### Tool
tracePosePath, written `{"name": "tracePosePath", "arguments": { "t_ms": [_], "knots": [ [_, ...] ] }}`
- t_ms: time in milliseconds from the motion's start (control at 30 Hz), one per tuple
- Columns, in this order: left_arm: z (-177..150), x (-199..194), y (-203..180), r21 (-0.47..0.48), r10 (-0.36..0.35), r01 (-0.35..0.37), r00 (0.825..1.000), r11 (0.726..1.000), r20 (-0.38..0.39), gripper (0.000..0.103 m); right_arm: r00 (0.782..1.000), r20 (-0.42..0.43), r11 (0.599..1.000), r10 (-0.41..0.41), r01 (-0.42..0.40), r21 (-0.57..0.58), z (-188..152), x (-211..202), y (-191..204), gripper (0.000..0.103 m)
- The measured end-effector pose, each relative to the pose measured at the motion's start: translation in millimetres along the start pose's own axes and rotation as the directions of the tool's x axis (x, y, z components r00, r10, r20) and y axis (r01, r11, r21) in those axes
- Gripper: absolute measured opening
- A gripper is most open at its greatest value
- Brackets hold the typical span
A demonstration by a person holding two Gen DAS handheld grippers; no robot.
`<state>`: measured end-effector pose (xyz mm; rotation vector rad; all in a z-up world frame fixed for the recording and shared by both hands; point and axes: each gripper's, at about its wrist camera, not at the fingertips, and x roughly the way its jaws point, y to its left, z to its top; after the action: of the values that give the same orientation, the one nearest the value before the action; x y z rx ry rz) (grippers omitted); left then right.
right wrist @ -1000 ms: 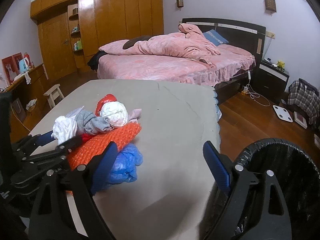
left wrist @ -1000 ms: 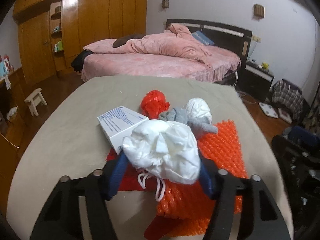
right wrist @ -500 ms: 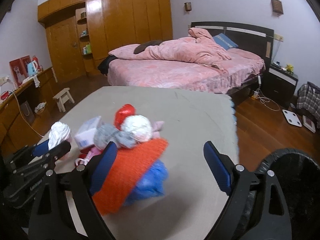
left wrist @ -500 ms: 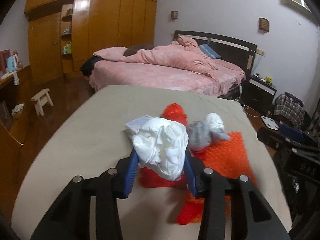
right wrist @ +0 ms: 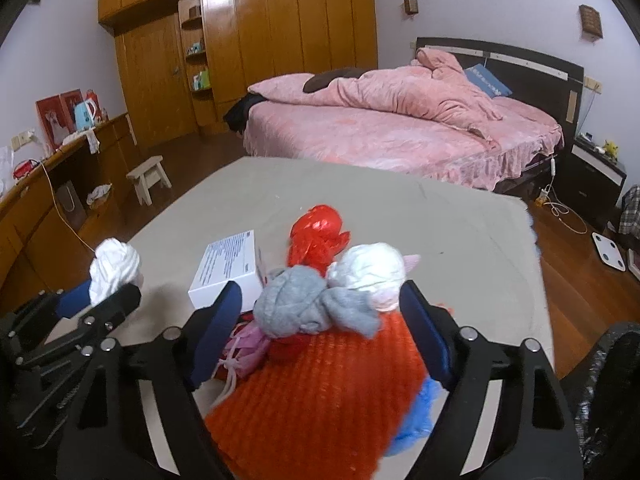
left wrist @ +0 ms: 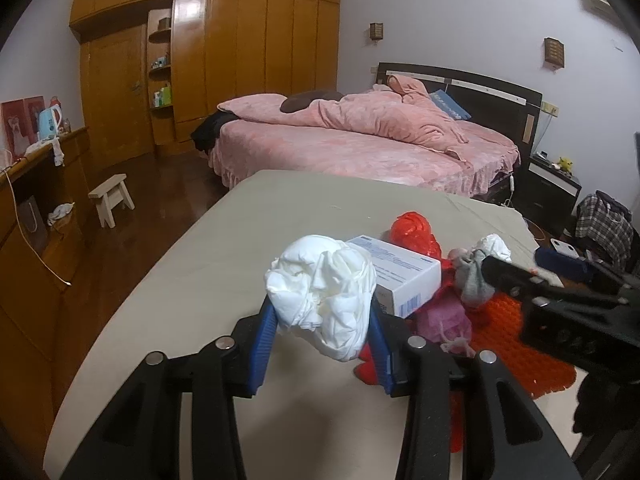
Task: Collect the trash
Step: 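Grasp the white crumpled tissue with left gripper while right gripper grasps grey cloth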
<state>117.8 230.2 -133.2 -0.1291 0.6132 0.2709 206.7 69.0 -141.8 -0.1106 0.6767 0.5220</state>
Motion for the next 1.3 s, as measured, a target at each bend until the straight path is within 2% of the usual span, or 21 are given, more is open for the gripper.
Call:
{"name": "tracePosePath", "arguments": {
  "t_ms": [200,267,467,900,1167,1300],
  "knots": [
    [-0.6,1.1,5.9,-0.009,0.002,-0.002,1.000,1.000,0.000,0.042,0.999,-0.046,1.000,-0.005,0.004,-0.023,-6.6,17.8,8.4,0.054],
    [-0.1,1.2,5.2,-0.011,0.003,-0.003,1.000,1.000,-0.001,0.042,0.998,-0.056,1.000,0.009,-0.010,-0.018,-8.3,19.2,8.0,0.038],
    [0.4,-2.5,4.2,-0.002,-0.004,0.004,1.000,1.000,0.007,0.042,0.997,-0.054,0.998,0.052,-0.054,-0.027,-8.9,10.5,6.4,0.021],
    [5.9,-27.2,-21.9,0.021,-0.039,0.038,0.999,0.999,0.036,0.042,0.994,0.016,0.994,0.111,-0.111,0.010,-7.2,-44.5,-13.8,0.020],
    [6.6,-41.2,-53.7,0.042,-0.086,0.084,0.995,0.996,0.048,0.042,0.993,0.053,0.994,0.102,-0.104,0.033,-12.1,-83.6,-33.1,0.020],
    [6.3,-49.1,-74.5,0.058,-0.130,0.127,0.990,0.990,0.051,0.042,0.994,0.080,0.997,0.070,-0.073,0.039,-19.3,-105.7,-49.2,0.015]
  ]
}}
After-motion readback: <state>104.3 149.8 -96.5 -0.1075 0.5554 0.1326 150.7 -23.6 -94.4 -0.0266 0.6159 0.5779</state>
